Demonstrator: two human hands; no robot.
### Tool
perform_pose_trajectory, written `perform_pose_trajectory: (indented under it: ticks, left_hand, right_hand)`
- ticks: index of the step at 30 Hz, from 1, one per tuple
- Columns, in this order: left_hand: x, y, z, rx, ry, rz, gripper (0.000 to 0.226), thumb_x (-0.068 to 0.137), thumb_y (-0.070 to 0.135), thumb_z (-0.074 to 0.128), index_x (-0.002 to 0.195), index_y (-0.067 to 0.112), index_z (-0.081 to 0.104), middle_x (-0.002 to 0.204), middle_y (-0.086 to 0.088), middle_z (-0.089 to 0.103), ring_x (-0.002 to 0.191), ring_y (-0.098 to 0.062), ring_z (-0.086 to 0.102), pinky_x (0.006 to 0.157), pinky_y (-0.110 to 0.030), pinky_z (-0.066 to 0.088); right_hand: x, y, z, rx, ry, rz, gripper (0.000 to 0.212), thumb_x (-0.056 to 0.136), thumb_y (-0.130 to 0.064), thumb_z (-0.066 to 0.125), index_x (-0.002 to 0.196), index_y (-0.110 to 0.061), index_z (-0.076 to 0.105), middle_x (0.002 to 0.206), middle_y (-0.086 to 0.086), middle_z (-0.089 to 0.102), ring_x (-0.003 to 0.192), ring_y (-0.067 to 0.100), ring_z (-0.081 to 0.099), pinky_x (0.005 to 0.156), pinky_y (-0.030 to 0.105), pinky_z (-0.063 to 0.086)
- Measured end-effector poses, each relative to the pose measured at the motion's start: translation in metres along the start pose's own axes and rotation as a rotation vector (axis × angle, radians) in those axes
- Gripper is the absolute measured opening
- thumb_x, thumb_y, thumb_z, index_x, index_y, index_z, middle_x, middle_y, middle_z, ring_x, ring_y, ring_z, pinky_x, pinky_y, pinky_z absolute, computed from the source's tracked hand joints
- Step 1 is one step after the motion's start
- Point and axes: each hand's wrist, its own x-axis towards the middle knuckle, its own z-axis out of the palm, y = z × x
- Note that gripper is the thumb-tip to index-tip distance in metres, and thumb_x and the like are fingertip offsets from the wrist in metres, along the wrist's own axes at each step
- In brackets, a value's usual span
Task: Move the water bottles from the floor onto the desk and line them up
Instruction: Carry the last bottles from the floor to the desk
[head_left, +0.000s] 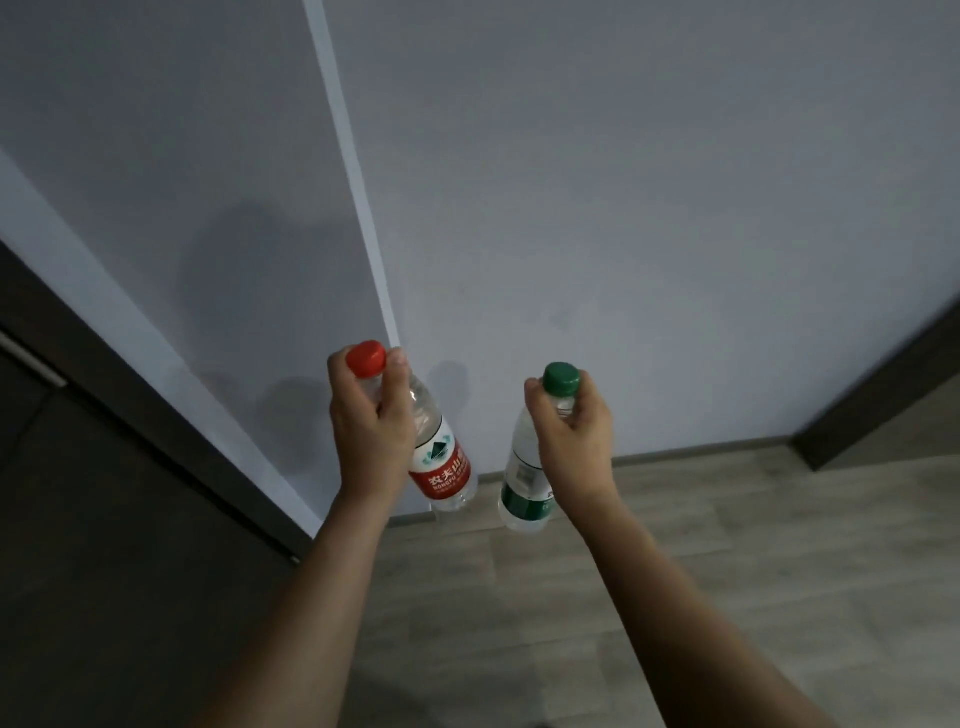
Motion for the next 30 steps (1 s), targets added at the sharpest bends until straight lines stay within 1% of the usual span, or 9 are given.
perform_pose_trajectory:
  ticks: [3, 7, 12, 14, 17, 21, 23, 27, 30]
  left_hand:
    - [-0.01, 0.007, 0.003, 0.007, -0.001, 0.003, 0.028, 0.092, 0.046, 0.057, 0.099, 0.02, 0.051, 0.085, 0.009, 0.063, 0.079, -0.003, 0.062, 0.068, -0.008, 0.046]
    - [-0.014, 0.022, 0.022, 0.034, -0.071, 0.058, 0.018, 0.088, 0.039, 0.061, 0.088, 0.025, 0.049, 0.078, 0.01, 0.059, 0.072, -0.011, 0.061, 0.066, -0.021, 0.051]
    - [-0.029, 0.039, 0.074, -0.007, -0.144, 0.098, 0.015, 0.086, 0.032, 0.062, 0.083, 0.025, 0.049, 0.074, 0.006, 0.06, 0.07, -0.012, 0.062, 0.064, -0.017, 0.048]
    - [-0.039, 0.046, 0.102, -0.018, -0.195, 0.11, 0.015, 0.085, 0.031, 0.061, 0.082, 0.021, 0.049, 0.073, 0.006, 0.06, 0.07, -0.011, 0.06, 0.064, -0.016, 0.046]
    - [-0.06, 0.06, 0.147, -0.065, -0.332, 0.142, 0.013, 0.084, 0.028, 0.061, 0.083, 0.019, 0.051, 0.073, 0.005, 0.062, 0.07, -0.012, 0.061, 0.063, -0.012, 0.045]
    - [-0.101, 0.089, 0.205, -0.149, -0.55, 0.175, 0.013, 0.084, 0.03, 0.061, 0.084, 0.022, 0.05, 0.076, -0.003, 0.066, 0.073, -0.02, 0.066, 0.067, -0.028, 0.053]
    - [-0.129, 0.107, 0.234, -0.193, -0.657, 0.202, 0.012, 0.084, 0.032, 0.06, 0.083, 0.027, 0.049, 0.075, -0.002, 0.066, 0.072, -0.019, 0.066, 0.067, -0.03, 0.054]
    - [-0.195, 0.148, 0.286, -0.283, -0.857, 0.258, 0.013, 0.086, 0.034, 0.059, 0.08, 0.035, 0.047, 0.076, -0.003, 0.066, 0.072, -0.02, 0.067, 0.068, -0.032, 0.055]
    - [-0.245, 0.178, 0.317, -0.354, -0.981, 0.278, 0.015, 0.088, 0.038, 0.06, 0.08, 0.041, 0.047, 0.078, -0.003, 0.066, 0.073, -0.022, 0.068, 0.07, -0.035, 0.057]
  right_hand:
    - [-0.006, -0.006, -0.016, -0.001, 0.102, -0.003, 0.02, 0.085, -0.035, 0.066, 0.074, -0.026, 0.052, 0.061, -0.02, 0.056, 0.051, -0.004, 0.048, 0.05, 0.009, 0.041]
    - [-0.008, -0.009, -0.044, -0.056, 0.207, 0.001, 0.026, 0.078, -0.048, 0.066, 0.067, -0.029, 0.051, 0.059, -0.018, 0.055, 0.053, -0.002, 0.049, 0.051, 0.013, 0.042]
    - [-0.013, -0.006, -0.099, -0.1, 0.312, 0.01, 0.019, 0.079, -0.035, 0.066, 0.065, -0.034, 0.053, 0.057, -0.016, 0.055, 0.051, -0.002, 0.048, 0.05, 0.011, 0.041]
    - [-0.016, -0.003, -0.125, -0.13, 0.371, 0.011, 0.018, 0.08, -0.033, 0.066, 0.068, -0.029, 0.054, 0.058, -0.014, 0.056, 0.052, -0.001, 0.049, 0.051, 0.012, 0.042]
    - [-0.023, -0.001, -0.169, -0.179, 0.473, -0.007, 0.02, 0.082, -0.031, 0.068, 0.069, -0.023, 0.055, 0.063, -0.012, 0.058, 0.056, 0.0, 0.051, 0.054, 0.014, 0.044]
    - [-0.043, -0.003, -0.234, -0.208, 0.637, -0.02, 0.02, 0.083, -0.028, 0.07, 0.07, -0.022, 0.056, 0.065, -0.01, 0.059, 0.06, 0.005, 0.054, 0.062, 0.025, 0.048]
    - [-0.059, -0.006, -0.269, -0.224, 0.702, -0.019, 0.02, 0.084, -0.026, 0.07, 0.072, -0.018, 0.057, 0.065, -0.007, 0.059, 0.062, 0.01, 0.055, 0.063, 0.03, 0.049]
    - [-0.105, -0.015, -0.338, -0.284, 0.868, -0.041, 0.021, 0.087, -0.025, 0.07, 0.072, -0.023, 0.055, 0.064, -0.013, 0.057, 0.057, 0.001, 0.051, 0.057, 0.013, 0.043]
    - [-0.14, -0.016, -0.388, -0.335, 1.021, -0.023, 0.024, 0.086, -0.028, 0.07, 0.075, -0.012, 0.058, 0.065, -0.001, 0.059, 0.058, 0.013, 0.054, 0.057, 0.028, 0.047]
